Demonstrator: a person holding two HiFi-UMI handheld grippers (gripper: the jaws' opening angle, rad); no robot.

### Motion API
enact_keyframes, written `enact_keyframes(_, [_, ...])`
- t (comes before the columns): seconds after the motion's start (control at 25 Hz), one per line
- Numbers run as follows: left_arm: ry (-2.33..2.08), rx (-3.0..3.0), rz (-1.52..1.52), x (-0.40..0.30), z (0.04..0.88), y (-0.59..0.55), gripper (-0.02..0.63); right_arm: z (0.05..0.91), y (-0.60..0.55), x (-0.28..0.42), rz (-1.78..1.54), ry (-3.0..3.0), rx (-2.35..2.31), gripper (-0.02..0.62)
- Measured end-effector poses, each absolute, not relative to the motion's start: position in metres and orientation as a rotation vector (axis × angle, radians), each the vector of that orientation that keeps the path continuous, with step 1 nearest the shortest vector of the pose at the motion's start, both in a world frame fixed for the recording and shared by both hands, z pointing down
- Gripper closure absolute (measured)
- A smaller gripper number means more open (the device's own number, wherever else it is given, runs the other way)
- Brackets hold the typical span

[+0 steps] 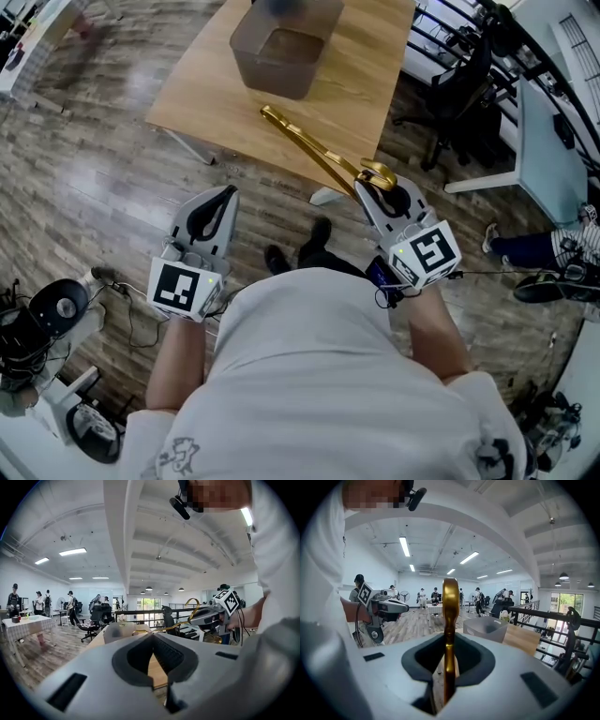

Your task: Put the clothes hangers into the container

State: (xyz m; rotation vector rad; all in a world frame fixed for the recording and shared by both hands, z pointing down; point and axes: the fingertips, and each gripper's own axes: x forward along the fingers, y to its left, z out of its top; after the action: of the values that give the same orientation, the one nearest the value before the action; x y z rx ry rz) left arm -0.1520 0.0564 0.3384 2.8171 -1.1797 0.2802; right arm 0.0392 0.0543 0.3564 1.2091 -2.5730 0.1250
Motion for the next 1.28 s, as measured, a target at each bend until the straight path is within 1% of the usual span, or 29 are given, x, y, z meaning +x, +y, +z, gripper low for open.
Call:
enact_keyframes(0.44, [-1.276, 2.779, 0.272, -0.13, 0.332, 0.023, 0.6, 0.355, 0.001, 0.064, 0.112, -2.615, 1.156, 0.528])
enact_keyframes(1.0, [-1.36, 2.736, 0.264, -0.058, 0.337, -0.046, 0.6, 0.357, -0.073, 0.123, 0.083, -2.675, 1.065, 0.528])
enact_keyframes(1.28, [-1.376, 2.714, 0.272, -0.038, 0.34, -0.062, 0.6, 0.358, -0.091, 0.142, 0.087, -2.692, 1.034, 0.528])
